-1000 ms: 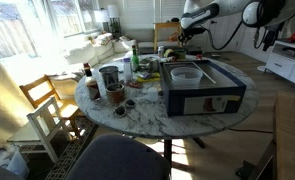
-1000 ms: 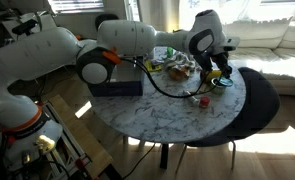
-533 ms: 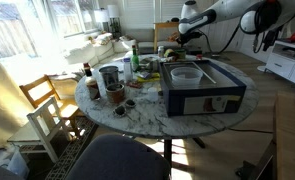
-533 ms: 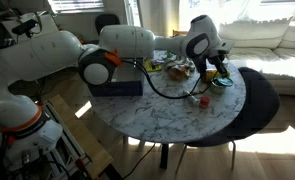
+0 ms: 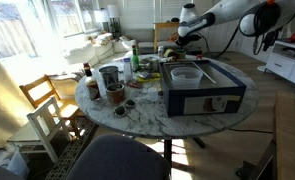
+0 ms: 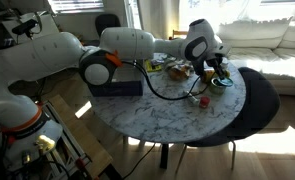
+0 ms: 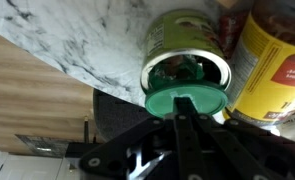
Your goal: Pick up the green lid and put it on top of the yellow coffee can near the yellow and brown bottle
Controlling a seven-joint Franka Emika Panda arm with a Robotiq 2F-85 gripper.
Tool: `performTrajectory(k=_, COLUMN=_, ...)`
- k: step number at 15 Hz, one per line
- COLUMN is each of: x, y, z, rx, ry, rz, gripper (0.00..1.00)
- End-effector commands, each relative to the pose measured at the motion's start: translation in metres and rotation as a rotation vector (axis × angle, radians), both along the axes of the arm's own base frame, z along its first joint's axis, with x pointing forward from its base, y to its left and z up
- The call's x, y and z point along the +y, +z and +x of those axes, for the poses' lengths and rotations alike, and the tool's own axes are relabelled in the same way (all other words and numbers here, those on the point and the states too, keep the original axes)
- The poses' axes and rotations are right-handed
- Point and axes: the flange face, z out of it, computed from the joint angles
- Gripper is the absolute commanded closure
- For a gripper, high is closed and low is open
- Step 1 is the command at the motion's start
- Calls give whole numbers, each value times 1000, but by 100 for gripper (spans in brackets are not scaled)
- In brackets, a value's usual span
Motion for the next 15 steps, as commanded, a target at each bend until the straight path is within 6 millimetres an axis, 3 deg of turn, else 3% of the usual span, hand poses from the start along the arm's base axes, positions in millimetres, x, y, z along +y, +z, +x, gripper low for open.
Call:
performTrajectory(k=1, x=3, y=-11, z=1, rx=-17, ry=-4, rz=6, gripper=100)
performTrajectory(k=15, x=8, y=-19, z=-8, rx=158, ry=1, rz=88, gripper=100)
